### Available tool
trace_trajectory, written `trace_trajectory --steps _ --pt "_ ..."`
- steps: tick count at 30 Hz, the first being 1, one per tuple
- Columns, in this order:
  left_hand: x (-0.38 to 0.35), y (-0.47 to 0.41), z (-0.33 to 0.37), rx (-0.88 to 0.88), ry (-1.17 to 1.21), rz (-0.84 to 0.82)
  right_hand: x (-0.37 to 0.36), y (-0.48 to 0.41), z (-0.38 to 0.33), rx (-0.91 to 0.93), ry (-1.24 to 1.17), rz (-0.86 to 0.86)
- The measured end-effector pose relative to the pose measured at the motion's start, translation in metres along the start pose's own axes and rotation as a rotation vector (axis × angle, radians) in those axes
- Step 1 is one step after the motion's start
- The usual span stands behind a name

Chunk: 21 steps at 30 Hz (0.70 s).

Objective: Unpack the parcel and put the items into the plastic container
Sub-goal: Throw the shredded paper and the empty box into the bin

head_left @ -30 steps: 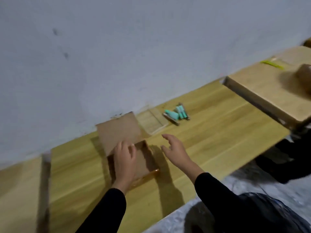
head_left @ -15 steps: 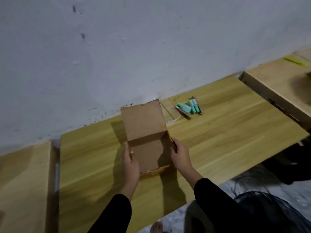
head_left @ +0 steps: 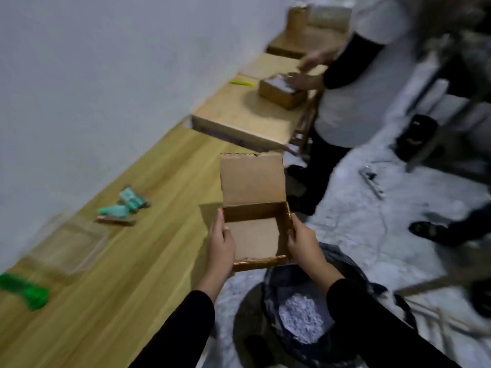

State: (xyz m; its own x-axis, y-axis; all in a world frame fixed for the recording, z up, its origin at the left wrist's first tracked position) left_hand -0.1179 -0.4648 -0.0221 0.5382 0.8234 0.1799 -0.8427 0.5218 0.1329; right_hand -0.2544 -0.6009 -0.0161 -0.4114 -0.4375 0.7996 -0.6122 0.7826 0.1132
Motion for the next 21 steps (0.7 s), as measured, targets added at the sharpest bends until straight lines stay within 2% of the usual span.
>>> trace_trajectory --steps 4,8,15,21 --pt "-0.096 0.008 -0.012 -0.005 -0.096 -0.273 0.040 0.022 0.080 -0.123 -0.061 0.058" --pt "-0.163 0.024 -0.050 0.036 -0.168 -0.441 0.040 0.041 0.158 -0.262 -0.037 0.061" --pt "-0.215 0.032 -0.113 0.111 -0.298 -0.555 0.000 0.061 0.240 -0.484 -0.123 -0.082" --pt "-0.231 0.022 -0.157 0.179 -0.391 -0.649 -0.024 0.060 0.271 -0.503 -0.162 -0.217"
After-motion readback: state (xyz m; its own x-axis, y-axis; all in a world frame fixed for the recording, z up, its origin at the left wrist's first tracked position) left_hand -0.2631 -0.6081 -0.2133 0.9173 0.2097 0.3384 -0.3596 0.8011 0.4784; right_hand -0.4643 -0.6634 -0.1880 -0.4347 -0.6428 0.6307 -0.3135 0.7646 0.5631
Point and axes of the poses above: each hand's wrist, its own y-axis away from the middle knuckle, its own x-axis out of the back of the hand, z = x × y, the point moved 4 cm from there along -y, towards the middle knuckle, and after that the axes turned 8 degrees about y, right-handed, at the moved point
